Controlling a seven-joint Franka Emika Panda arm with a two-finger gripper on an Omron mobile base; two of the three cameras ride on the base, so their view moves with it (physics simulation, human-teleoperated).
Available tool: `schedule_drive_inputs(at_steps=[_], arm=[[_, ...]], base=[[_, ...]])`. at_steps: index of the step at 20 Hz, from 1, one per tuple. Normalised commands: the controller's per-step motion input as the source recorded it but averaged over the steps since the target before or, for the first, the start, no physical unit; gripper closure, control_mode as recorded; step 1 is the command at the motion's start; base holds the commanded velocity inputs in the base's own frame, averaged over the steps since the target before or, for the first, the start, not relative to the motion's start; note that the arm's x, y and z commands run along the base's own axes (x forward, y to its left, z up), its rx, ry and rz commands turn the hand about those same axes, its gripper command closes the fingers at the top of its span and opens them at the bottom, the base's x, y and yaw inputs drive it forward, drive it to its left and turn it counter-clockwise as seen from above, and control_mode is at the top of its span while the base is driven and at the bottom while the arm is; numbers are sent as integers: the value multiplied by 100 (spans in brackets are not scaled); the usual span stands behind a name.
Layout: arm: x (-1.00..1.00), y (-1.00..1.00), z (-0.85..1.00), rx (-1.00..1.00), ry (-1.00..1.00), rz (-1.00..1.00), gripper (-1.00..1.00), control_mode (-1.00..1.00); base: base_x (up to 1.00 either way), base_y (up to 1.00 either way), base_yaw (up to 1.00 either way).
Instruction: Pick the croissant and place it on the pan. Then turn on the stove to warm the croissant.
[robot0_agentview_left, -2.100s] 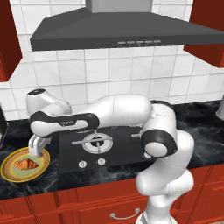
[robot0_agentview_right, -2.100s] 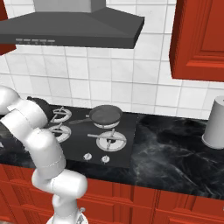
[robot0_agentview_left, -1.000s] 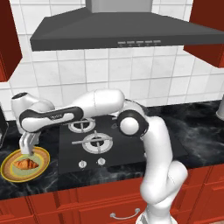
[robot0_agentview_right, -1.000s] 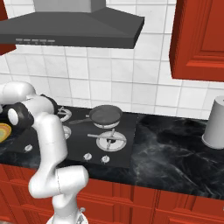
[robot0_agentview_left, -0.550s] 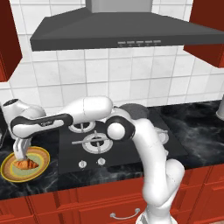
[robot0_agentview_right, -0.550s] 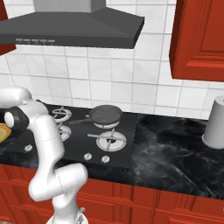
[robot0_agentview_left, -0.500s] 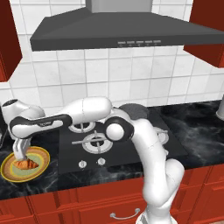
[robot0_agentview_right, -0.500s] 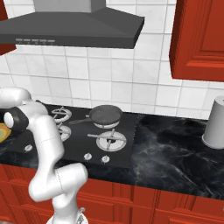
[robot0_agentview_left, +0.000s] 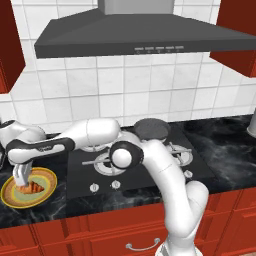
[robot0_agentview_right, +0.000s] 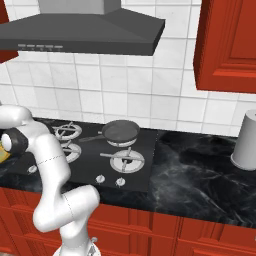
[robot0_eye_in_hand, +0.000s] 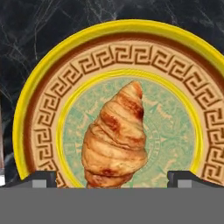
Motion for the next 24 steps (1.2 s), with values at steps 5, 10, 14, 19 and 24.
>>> schedule_drive_inputs(at_steps=[5,10,14,19,24], arm=[[0,8,-24,0,1,4,-100,-100],[0,0,-3,0,0,1,-100,-100],[0,0,-16,0,0,1,-100,-100],[0,0,-16,0,0,1,-100,-100],[0,0,-8,0,0,1,-100,-100]], base=[[0,0,0],[0,0,0],[0,0,0],[0,0,0],[0,0,0]])
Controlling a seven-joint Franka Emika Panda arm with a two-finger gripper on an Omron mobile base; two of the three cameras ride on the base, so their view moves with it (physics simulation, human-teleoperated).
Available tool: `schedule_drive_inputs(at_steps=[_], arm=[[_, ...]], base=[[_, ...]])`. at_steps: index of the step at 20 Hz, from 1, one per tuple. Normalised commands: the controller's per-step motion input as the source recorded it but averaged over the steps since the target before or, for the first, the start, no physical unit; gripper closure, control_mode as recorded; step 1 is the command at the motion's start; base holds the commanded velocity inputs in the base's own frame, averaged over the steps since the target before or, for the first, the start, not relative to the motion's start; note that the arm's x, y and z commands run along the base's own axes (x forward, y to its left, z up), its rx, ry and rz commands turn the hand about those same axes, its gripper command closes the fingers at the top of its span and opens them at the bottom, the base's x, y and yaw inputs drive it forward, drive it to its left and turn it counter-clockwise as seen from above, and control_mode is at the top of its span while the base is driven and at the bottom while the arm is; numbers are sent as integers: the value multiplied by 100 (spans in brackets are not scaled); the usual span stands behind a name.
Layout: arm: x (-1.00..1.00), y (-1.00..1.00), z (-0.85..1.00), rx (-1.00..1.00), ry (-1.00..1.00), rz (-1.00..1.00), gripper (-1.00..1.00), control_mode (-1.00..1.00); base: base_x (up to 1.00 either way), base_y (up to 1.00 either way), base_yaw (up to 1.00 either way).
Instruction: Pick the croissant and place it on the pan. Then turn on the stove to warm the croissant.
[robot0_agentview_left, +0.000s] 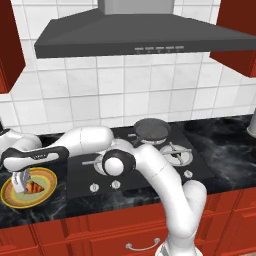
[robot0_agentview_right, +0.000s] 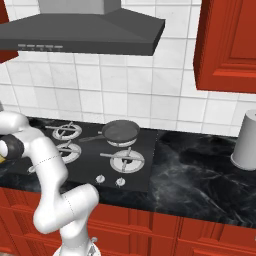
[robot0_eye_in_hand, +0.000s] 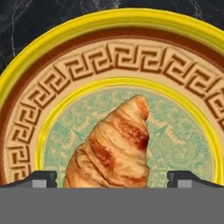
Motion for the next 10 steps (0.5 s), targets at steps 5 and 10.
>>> schedule_drive_inputs(at_steps=[5,10], arm=[[0,0,-14,0,0,1,-100,-100],[0,0,-26,0,2,1,-100,-100]], base=[[0,0,0],[0,0,0]])
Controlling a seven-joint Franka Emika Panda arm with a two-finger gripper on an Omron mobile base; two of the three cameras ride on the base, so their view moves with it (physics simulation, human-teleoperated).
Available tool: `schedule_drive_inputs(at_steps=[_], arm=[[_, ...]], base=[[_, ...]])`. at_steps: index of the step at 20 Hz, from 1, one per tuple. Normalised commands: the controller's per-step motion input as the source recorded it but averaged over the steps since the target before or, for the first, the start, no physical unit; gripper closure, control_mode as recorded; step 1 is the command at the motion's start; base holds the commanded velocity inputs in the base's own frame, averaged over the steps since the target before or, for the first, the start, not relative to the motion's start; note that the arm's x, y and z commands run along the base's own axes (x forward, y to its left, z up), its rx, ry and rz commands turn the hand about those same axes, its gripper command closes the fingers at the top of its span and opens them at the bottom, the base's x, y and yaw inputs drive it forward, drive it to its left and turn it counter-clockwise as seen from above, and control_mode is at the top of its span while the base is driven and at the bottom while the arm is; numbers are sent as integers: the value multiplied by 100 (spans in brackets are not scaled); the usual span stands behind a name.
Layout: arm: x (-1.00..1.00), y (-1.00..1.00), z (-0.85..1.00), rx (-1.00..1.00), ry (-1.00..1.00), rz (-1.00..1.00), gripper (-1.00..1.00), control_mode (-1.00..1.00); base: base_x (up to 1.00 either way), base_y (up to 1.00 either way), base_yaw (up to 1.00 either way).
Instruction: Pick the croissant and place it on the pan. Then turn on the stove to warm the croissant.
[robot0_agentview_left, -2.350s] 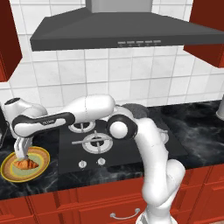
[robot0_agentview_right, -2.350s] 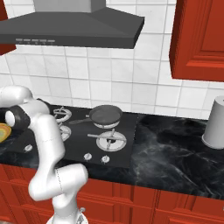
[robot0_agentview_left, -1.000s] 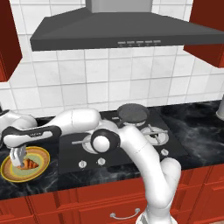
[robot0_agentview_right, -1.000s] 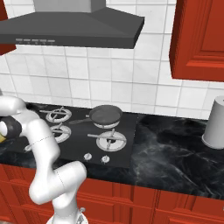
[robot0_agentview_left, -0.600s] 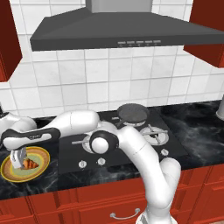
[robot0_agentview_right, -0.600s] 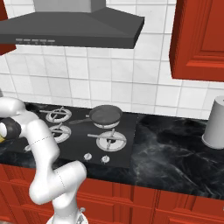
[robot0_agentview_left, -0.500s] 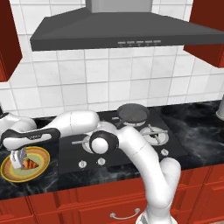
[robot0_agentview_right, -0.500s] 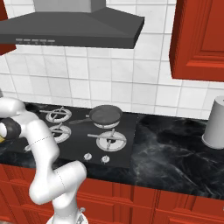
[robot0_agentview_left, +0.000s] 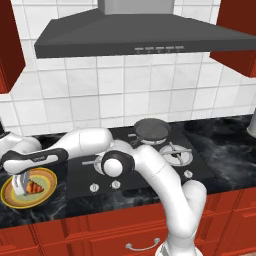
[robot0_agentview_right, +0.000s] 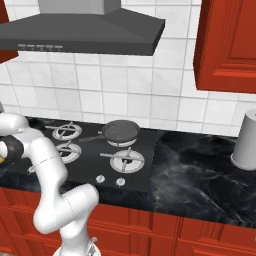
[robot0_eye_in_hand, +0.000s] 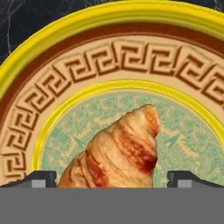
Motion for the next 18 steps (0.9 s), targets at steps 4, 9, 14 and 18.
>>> schedule_drive_inputs(at_steps=[4,9,14,18], arm=[[0,0,-20,0,0,1,-100,-100],[0,0,-18,0,1,0,100,-100],[0,-1,16,0,-5,0,100,-100],[0,-17,62,-1,-19,0,100,-100]], base=[[0,0,0],[0,0,0],[0,0,0],[0,0,0]])
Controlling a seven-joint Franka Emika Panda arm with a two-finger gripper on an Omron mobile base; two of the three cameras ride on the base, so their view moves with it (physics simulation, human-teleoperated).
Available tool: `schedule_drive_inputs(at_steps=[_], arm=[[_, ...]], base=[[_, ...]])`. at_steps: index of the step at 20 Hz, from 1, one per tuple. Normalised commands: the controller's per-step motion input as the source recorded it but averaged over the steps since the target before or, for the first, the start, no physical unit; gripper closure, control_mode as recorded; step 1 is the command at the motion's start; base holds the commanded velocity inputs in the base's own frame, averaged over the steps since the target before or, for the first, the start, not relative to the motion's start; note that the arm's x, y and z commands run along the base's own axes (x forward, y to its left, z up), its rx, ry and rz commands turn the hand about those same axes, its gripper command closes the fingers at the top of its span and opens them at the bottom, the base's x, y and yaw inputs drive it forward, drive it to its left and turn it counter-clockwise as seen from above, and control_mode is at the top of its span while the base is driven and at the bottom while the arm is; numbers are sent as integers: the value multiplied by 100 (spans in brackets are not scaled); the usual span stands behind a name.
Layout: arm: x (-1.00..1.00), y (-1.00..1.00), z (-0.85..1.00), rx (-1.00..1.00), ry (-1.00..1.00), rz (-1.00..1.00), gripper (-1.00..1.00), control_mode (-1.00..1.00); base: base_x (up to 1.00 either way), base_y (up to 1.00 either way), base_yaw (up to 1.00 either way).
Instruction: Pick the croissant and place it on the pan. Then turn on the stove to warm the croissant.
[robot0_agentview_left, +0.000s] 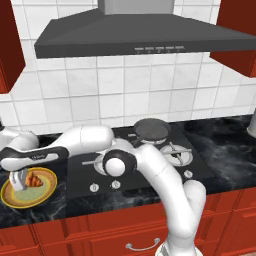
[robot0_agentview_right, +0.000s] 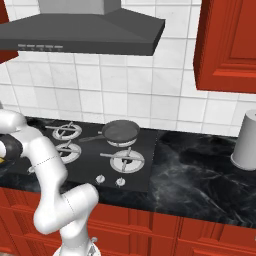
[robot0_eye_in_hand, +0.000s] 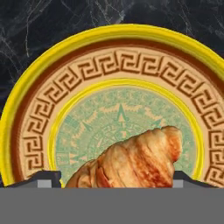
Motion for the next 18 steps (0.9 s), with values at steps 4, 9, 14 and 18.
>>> schedule_drive_inputs(at_steps=[4,9,14,18], arm=[[0,-28,23,0,-8,0,100,-100],[0,-1,4,0,0,0,100,-100],[-8,-11,61,2,-13,-3,100,-100],[-19,-11,65,0,-20,-6,100,-100]], base=[[0,0,0],[0,0,0],[0,0,0],[0,0,0]])
